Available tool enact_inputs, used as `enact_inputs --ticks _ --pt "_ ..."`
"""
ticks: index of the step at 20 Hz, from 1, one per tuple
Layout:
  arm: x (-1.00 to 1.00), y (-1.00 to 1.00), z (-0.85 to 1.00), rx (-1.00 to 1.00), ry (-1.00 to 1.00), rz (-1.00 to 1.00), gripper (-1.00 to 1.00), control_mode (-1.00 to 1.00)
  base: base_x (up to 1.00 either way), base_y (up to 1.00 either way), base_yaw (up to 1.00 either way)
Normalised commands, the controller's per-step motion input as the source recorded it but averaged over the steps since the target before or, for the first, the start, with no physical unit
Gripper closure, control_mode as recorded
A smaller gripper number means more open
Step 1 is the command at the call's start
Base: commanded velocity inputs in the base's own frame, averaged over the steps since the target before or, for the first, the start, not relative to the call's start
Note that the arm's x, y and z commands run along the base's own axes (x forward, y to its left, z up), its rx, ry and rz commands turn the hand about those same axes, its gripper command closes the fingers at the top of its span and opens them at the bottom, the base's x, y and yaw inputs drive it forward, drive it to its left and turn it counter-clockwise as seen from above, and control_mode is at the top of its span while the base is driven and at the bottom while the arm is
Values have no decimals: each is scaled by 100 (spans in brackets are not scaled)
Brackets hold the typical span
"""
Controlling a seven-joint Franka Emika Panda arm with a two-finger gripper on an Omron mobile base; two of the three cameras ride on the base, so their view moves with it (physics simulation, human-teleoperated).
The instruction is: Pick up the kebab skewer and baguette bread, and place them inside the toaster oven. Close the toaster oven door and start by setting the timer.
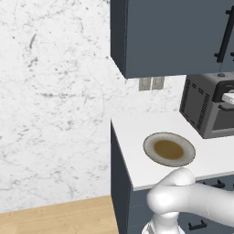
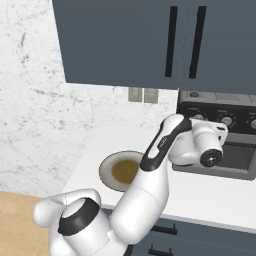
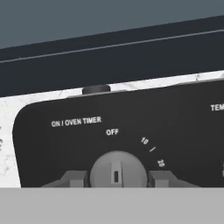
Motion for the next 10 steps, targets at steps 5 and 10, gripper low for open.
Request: enact_inputs --ticks 5,10 --pt "-17 -2 -4 22 -5 -2 100 -100 0 0 0" --pt "-12 -11 -14 27 -6 0 100 -100 0 0 0"
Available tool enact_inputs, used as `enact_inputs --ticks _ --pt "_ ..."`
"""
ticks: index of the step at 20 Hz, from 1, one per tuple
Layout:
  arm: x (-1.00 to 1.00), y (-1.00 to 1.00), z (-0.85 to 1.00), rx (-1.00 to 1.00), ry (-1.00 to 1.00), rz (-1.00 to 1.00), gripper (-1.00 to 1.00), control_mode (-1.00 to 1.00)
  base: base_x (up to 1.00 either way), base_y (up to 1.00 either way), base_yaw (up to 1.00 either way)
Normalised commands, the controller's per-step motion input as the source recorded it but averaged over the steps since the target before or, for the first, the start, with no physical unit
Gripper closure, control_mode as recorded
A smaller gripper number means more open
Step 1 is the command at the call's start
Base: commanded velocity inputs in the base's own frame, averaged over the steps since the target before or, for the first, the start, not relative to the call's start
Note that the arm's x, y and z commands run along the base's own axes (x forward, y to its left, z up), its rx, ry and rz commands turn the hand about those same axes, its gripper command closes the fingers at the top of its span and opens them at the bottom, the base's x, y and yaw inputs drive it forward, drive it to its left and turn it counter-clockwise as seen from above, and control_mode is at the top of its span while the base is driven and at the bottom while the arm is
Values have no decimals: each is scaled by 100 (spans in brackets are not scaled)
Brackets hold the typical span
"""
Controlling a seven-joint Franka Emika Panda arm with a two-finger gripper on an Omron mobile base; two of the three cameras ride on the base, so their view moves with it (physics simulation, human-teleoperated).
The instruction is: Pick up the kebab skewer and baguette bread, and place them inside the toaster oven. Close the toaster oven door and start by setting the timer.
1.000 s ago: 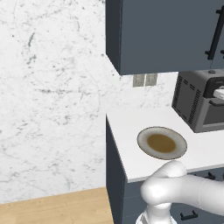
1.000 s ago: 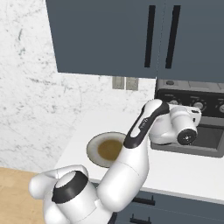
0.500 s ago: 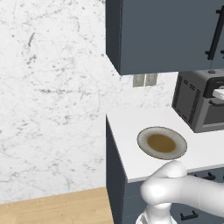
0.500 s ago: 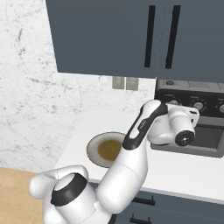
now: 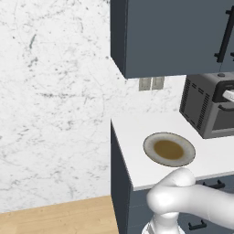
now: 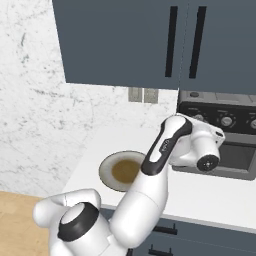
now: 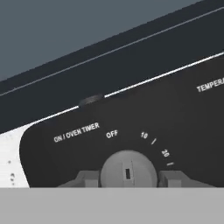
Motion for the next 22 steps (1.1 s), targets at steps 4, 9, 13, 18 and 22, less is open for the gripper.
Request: enact_inputs --ticks 4,9,13,18,22 --pt "-12 -13 -16 29 -7 0 100 -100 0 0 0" --pt "-12 -8 -12 31 -6 0 100 -100 0 0 0" --pt "-5 0 -2 28 0 -2 100 -100 0 0 0" --pt "0 0 0 27 0 -3 100 -100 0 0 0" --pt "0 0 0 26 0 -4 100 -100 0 0 0"
